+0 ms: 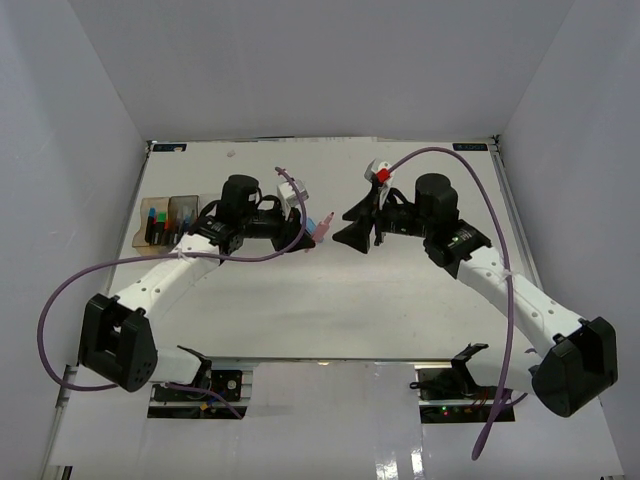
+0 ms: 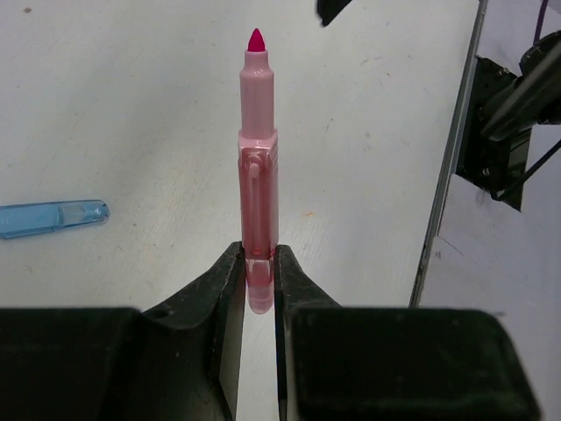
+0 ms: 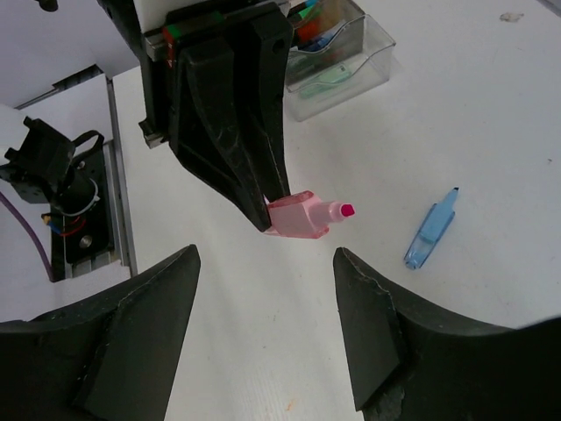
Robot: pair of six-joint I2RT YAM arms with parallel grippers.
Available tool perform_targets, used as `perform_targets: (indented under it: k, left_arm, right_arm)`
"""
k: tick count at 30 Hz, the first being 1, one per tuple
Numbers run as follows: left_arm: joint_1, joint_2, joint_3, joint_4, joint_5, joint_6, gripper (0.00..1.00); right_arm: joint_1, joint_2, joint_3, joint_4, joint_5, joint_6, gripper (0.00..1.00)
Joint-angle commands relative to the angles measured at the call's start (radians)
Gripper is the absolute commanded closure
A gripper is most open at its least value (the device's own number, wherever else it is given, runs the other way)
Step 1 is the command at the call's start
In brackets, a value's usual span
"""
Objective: Sort the stationery into containers
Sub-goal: Close the pen cap on the pen.
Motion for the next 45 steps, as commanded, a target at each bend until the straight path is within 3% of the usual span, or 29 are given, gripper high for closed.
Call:
perform_targets:
  k: [1,13,45]
  left_arm:
    - [-0.003,-0.071,-0.001,-0.033,0.104,0.092,0.99]
    - [-0.003,-0.105,-0.038,-0.041,0.196,0.124,0.99]
    - [-0.003,-0.097,-0.038,-0.058,0.266,0.126,0.99]
  right_arm:
    - [-0.005,0.036,0.053,-0.058,-0.091,-0.036,0.32]
    - [-0.005,0.098,0.13,-0.146,-0.264,-0.159,0.36]
    - [-0.005,0.174,0.199,-0.149,-0.315,-0.162,0.69]
